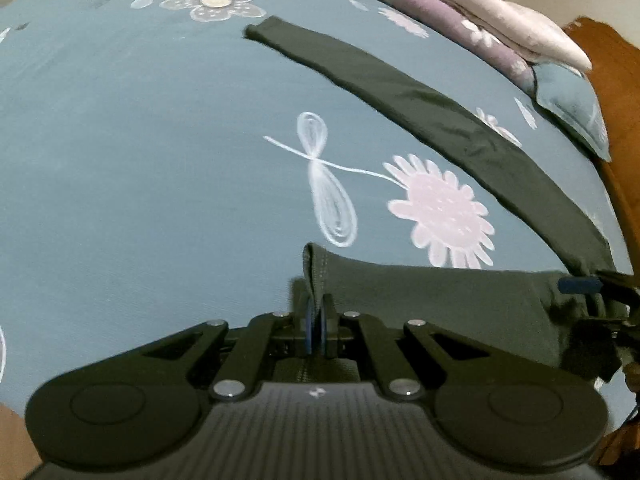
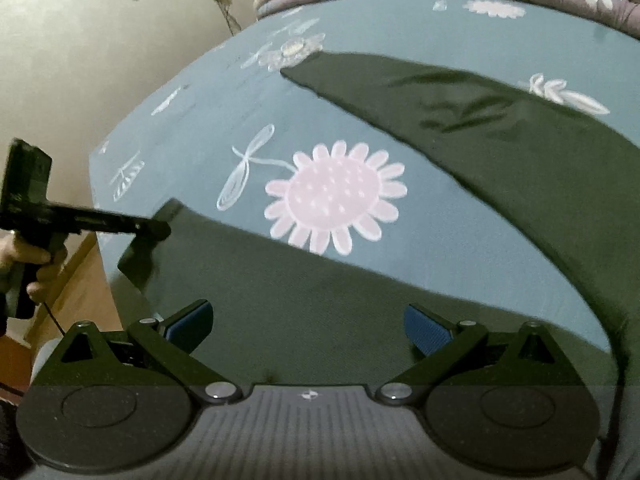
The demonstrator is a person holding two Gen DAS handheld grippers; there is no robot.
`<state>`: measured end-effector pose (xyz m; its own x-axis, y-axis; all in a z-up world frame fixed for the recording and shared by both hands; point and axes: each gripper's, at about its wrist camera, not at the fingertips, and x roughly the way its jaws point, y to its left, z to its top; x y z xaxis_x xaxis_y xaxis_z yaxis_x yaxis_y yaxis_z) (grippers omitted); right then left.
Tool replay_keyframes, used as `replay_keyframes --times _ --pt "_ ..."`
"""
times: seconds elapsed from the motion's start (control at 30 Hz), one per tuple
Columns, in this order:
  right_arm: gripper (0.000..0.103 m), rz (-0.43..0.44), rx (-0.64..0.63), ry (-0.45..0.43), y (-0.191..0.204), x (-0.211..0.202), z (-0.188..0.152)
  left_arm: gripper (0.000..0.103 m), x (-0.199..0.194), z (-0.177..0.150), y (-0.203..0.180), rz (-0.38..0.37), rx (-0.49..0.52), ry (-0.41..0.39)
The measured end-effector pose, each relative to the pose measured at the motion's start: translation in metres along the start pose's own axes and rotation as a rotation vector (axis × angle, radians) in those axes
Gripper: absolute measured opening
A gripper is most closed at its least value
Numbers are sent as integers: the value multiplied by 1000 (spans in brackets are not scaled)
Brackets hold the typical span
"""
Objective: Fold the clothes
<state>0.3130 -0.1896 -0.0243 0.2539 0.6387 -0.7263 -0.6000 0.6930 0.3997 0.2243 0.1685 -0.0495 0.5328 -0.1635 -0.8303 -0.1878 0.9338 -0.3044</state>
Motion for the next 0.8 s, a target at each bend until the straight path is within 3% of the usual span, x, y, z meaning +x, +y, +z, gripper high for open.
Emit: replay_keyframes --times 0.13,0.23,0.3,0.4,0.53,0.63,0.7,0.77,0.8 --pt "103 -8 22 -40 -2 -10 7 2 -2 9 19 52 -34 -11" --pt "103 -18 37 -69 -5 -17 10 0 -7 20 34 171 -21 -31" --pt "103 -31 44 -85 -7 -20 12 0 -12 29 54 194 -77 -45" --pt "103 -44 69 -98 -14 -23 13 0 -16 36 75 137 -154 -48" --pt "103 -54 91 -98 -21 -23 10 6 -5 26 70 7 -173 -6" --pt "103 -56 104 -91 -25 -22 8 11 2 14 63 -36 -208 30" --pt "103 -50 105 -92 -25 -22 7 18 -1 2 62 -60 -260 28" --pt "103 -44 102 -91 -26 -21 7 41 -6 -11 61 -88 -328 21" --pt "103 -41 101 -90 -26 -21 6 44 -10 -18 61 -104 -362 13"
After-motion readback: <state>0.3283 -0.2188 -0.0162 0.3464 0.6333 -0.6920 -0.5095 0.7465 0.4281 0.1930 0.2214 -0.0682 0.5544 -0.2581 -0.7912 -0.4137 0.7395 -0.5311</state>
